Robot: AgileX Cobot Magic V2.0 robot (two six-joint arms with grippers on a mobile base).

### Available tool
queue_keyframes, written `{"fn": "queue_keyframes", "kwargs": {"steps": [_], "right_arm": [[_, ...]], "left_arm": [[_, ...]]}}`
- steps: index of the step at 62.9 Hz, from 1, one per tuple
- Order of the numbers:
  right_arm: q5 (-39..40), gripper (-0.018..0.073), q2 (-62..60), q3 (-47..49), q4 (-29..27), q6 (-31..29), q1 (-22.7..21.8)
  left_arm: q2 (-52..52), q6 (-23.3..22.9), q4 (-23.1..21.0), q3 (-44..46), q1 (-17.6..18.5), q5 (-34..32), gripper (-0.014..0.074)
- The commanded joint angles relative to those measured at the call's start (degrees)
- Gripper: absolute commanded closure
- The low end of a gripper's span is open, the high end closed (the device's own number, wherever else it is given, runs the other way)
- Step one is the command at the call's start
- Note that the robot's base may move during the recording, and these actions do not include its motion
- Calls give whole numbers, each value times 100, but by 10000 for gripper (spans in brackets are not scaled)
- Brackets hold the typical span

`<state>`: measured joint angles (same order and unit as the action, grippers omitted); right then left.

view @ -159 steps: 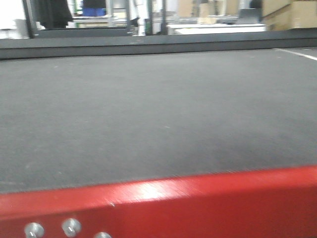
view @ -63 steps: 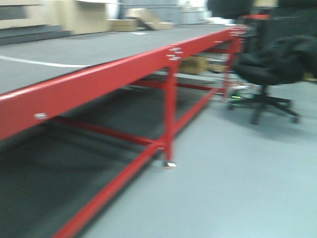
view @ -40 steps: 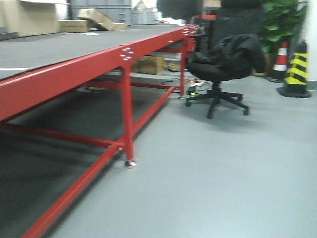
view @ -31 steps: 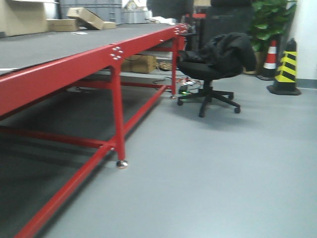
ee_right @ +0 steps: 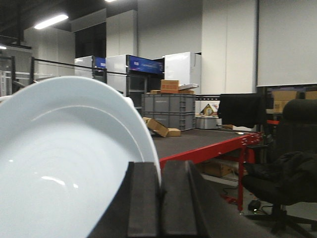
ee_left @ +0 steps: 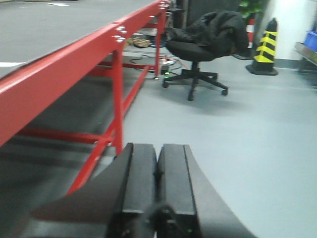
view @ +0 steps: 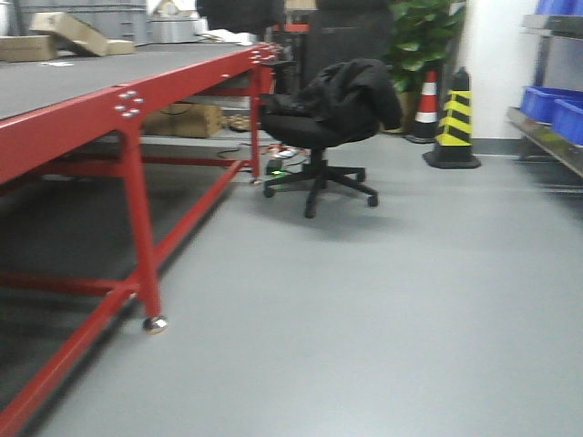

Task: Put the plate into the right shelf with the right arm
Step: 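Drive the base up to the metal shelf with blue bins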

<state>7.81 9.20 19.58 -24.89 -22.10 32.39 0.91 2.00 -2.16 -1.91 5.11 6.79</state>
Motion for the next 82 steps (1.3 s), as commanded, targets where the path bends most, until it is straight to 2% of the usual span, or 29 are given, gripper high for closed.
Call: {"fn": "queue_keyframes", "kwargs": {"steps": [1, 82], "right_arm": [[490, 492, 57, 160, -16, -28, -4], [490, 492, 57, 160, -16, -28, -4]], "left_arm": [[30, -19, -23, -46, 4, -492, 643], [30, -19, -23, -46, 4, -492, 643]]}}
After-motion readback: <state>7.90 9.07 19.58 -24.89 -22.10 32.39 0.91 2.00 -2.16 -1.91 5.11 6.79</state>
